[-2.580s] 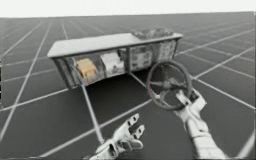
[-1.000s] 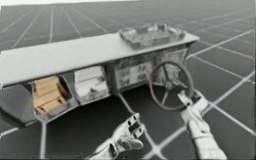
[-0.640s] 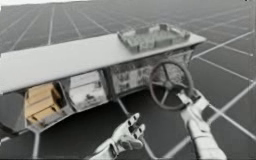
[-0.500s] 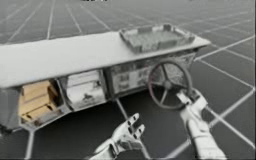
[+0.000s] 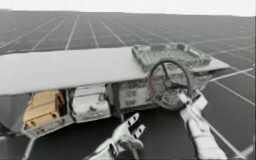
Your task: Pick up and drop off the object
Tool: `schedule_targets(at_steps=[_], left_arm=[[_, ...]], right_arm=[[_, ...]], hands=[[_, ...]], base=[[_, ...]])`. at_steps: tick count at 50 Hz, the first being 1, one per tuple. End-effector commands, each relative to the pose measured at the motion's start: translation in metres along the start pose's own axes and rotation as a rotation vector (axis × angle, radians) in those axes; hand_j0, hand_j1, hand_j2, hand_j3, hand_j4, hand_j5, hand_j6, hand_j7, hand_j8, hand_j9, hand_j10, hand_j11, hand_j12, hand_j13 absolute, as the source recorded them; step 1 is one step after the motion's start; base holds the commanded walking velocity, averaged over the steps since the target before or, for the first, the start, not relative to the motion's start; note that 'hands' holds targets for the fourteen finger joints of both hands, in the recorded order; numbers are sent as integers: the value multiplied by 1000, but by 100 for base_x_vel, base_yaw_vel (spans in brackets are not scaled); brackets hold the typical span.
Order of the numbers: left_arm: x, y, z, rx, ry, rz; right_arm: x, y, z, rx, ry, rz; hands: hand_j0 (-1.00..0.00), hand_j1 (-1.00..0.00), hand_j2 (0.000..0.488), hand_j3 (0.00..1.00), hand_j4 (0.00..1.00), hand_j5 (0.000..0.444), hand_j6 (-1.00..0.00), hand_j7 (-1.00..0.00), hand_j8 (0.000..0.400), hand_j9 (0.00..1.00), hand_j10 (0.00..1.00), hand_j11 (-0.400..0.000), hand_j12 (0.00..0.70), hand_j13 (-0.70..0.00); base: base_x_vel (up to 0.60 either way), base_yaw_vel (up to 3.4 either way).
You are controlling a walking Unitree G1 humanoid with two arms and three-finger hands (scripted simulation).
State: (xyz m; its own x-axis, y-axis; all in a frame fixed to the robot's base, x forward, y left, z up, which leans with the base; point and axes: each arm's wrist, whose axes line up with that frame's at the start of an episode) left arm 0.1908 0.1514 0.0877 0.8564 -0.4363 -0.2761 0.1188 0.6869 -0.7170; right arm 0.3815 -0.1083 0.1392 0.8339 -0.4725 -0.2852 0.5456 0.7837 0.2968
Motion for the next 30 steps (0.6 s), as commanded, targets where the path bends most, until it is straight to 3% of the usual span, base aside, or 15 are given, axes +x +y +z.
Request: schedule_targets(at_steps=[1, 30], left_arm=[[3, -3, -1, 13, 20, 9], [3, -3, -1, 13, 20, 9]], right_arm=[[5, -7, -3, 19, 10, -14], [5, -7, -3, 19, 10, -14]], hands=[[0, 0, 0, 1000, 1000, 0, 0, 0, 0, 1000, 1000, -400, 0, -700], [0, 0, 0, 1000, 1000, 0, 0, 0, 0, 1000, 1000, -400, 0, -700]], base=[[34, 78], [33, 54]])
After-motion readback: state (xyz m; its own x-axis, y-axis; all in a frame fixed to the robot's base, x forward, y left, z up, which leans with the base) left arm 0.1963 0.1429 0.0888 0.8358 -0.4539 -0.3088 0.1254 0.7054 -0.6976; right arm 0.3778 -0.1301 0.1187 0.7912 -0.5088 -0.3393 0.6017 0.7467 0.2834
